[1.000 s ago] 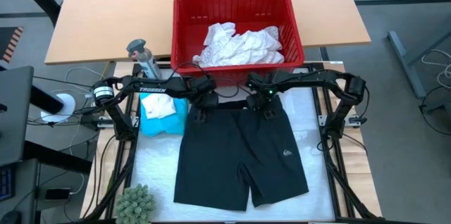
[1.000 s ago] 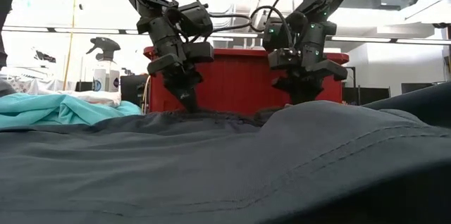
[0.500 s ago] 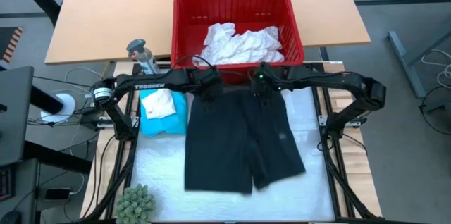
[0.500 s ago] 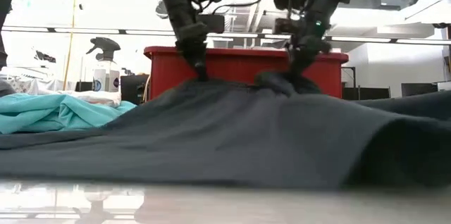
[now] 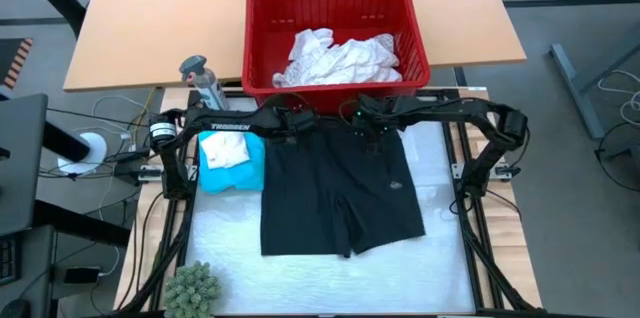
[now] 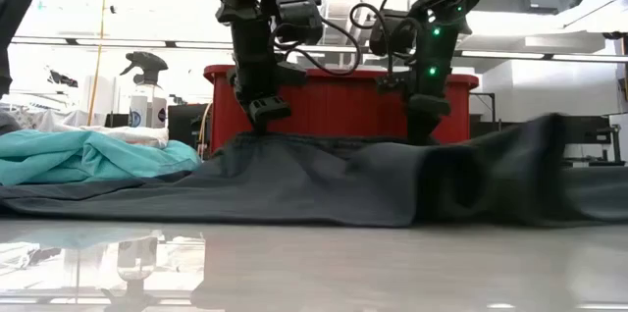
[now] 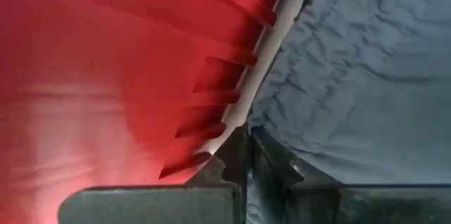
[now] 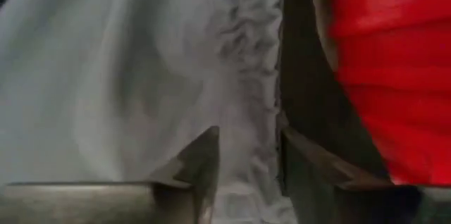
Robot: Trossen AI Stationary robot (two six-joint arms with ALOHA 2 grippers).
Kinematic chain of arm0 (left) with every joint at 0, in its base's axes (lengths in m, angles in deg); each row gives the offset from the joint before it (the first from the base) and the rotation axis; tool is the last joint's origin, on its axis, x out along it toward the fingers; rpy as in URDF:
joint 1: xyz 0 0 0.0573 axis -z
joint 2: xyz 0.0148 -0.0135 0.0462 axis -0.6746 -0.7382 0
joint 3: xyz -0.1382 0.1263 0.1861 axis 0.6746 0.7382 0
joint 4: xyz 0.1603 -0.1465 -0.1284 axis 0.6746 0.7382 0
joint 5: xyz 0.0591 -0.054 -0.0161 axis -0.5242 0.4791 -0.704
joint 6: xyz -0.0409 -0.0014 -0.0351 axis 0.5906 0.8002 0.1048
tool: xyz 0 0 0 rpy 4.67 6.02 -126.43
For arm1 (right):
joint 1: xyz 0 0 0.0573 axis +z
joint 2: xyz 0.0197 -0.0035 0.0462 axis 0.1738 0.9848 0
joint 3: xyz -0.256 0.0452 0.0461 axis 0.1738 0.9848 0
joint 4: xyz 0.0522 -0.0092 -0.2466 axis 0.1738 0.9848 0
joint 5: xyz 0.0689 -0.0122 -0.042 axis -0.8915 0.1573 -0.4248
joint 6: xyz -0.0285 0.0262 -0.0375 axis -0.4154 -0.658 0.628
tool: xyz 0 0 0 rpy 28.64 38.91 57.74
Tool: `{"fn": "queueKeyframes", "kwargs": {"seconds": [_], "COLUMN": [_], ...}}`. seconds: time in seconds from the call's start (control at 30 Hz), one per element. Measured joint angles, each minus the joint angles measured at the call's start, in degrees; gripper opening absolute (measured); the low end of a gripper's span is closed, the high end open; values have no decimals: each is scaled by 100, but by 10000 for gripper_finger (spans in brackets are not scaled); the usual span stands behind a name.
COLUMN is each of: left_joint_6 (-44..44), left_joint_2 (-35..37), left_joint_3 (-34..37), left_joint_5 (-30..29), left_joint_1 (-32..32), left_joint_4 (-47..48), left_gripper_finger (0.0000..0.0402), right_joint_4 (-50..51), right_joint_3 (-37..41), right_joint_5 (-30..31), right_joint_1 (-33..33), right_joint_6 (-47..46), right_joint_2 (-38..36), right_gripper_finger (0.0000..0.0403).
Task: Fold laundry
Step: Fold the black shorts
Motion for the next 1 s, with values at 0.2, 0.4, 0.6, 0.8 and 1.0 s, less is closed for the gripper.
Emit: {"fn": "queueKeyframes", "kwargs": {"seconds": [0.2, 0.4, 0.6, 0.8, 1.0], "left_joint_6": [-57, -282, -153, -445, -452], "left_joint_2": [19, 128, 511, 684, 580], "left_joint_3": [0, -3, -237, -376, -378], "left_joint_5": [364, 1072, -97, -156, 918], "left_joint_1": [-1, 170, 475, 548, 472], "left_joint_4": [-269, 146, 263, 168, -62], "left_gripper_finger": [0, 0, 0, 0, 0], "right_joint_4": [-73, 191, 161, 218, 133], "right_joint_3": [0, 2, 3, 20, 20], "right_joint_5": [378, 737, 735, 745, -194], "right_joint_1": [-82, -250, -350, -387, -288], "right_joint_6": [-141, -587, -930, -1320, -1416], "right_joint_2": [-39, -58, -341, -767, -1099], "right_gripper_finger": [212, 207, 198, 192, 192]}}
